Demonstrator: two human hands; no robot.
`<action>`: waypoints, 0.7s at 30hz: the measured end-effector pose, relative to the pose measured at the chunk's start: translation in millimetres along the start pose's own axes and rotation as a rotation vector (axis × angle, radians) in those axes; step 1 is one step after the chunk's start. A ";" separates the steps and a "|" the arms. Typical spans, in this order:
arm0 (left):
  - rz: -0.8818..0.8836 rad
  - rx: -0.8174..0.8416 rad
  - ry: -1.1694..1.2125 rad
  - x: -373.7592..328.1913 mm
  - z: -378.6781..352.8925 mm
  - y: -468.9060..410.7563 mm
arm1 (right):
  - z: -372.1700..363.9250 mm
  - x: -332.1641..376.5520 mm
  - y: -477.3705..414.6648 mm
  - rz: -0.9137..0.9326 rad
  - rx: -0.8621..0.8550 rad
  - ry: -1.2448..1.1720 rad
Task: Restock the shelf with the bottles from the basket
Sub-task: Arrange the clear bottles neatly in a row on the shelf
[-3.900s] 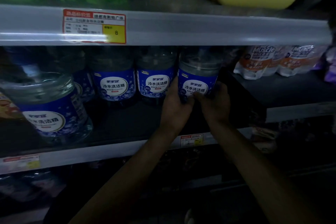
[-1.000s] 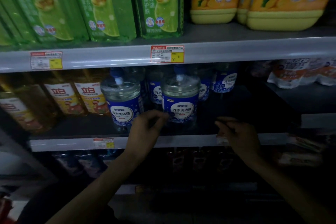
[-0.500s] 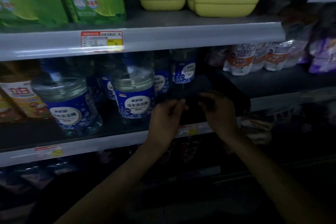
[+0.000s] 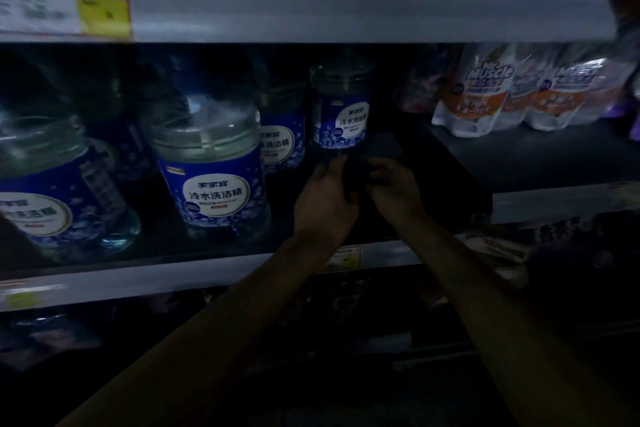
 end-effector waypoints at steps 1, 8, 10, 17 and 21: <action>-0.005 0.008 -0.029 0.2 -4.9 -7.1 | -2.7 -2.3 -6.9 -0.004 0.013 0.009; 0.060 -0.031 -0.065 21.1 -24.1 -41.8 | -24.7 -0.3 -47.3 0.014 0.003 -0.165; 0.064 -0.028 -0.072 25.2 -29.2 -46.2 | -30.6 -1.9 -55.6 0.034 -0.008 -0.188; 0.130 -0.010 -0.145 21.8 -37.9 -52.3 | -31.3 -0.9 -59.3 0.040 -0.142 -0.192; 0.164 0.007 -0.131 18.0 -39.4 -58.0 | -29.4 -1.8 -59.5 0.051 -0.163 -0.209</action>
Point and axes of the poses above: each hand's wrist, its own y-axis away from the middle knuckle, its own z-axis out of the back of the hand, x = y × z, the point moved 5 cm from there along -y, towards the middle knuckle, and after that the axes turned 3 degrees about z, right-handed, at the moved point
